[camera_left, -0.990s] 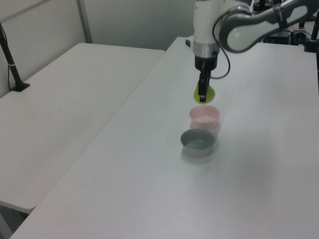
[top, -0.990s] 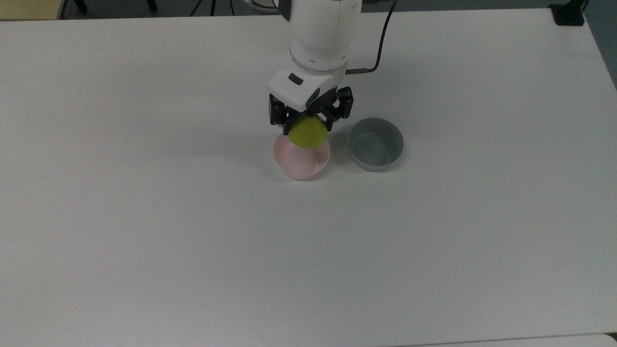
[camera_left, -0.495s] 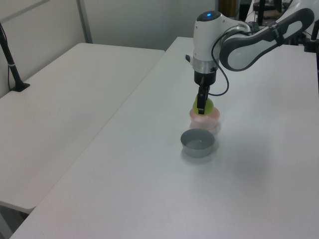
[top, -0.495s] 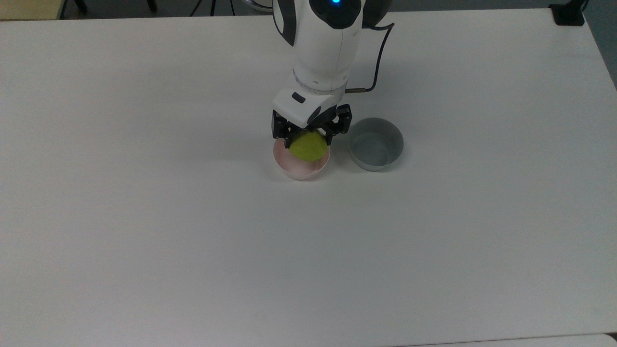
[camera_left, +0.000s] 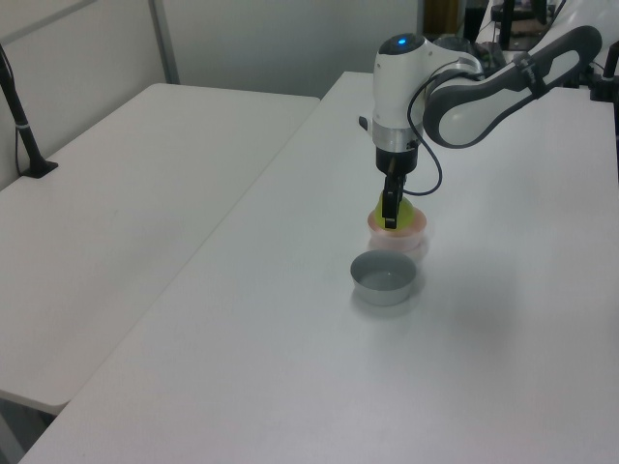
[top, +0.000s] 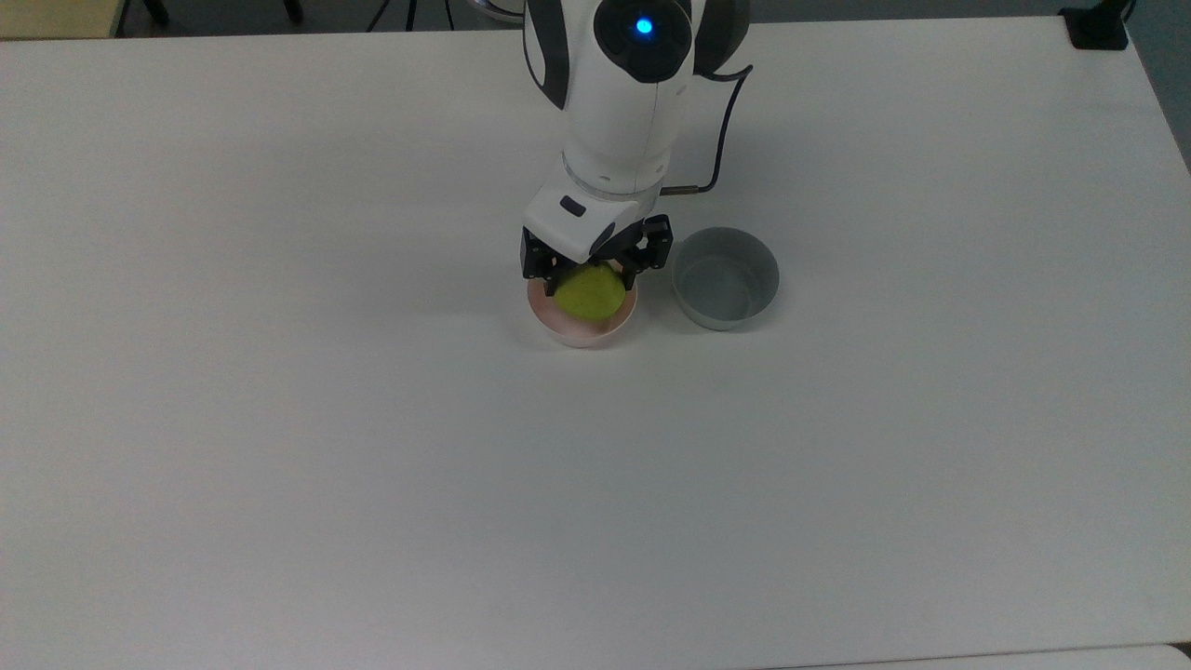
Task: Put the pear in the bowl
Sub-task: 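Lower the pear into the pink bowl and open the gripper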
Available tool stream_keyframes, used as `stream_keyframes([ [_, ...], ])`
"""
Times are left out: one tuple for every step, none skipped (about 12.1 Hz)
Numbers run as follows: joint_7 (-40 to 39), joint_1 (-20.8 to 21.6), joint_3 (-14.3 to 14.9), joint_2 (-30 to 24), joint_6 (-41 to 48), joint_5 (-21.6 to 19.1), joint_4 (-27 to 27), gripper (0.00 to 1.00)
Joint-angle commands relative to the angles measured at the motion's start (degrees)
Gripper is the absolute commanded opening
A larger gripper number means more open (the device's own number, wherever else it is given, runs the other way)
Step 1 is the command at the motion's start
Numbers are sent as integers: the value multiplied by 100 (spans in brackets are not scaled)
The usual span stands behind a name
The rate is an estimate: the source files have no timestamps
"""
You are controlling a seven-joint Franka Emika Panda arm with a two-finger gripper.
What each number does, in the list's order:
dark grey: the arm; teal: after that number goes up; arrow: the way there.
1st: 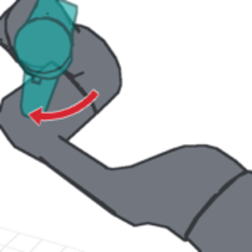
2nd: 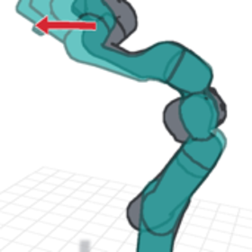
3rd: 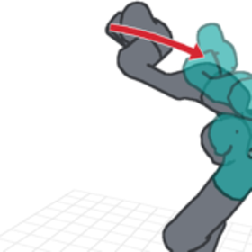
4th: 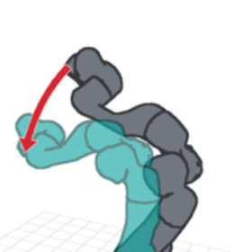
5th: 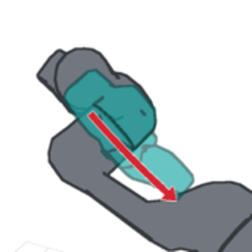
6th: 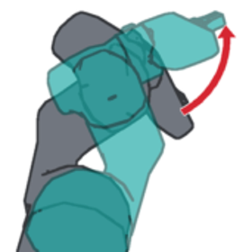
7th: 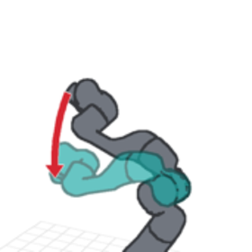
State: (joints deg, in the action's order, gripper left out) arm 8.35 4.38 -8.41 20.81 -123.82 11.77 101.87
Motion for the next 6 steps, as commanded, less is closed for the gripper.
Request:
stream_keyframes([
  [149, -7, 32, -16, -187, 123, 140, 75],
  [149, -7, 32, -16, -187, 123, 140, 84],
  [149, -7, 32, -16, -178, 123, 140, 91],
  [149, -7, 41, -16, -178, 123, 140, 92],
  [149, 2, 41, -16, -178, 123, 140, 99],
  [149, 2, 41, -24, -169, 123, 140, 100],
])
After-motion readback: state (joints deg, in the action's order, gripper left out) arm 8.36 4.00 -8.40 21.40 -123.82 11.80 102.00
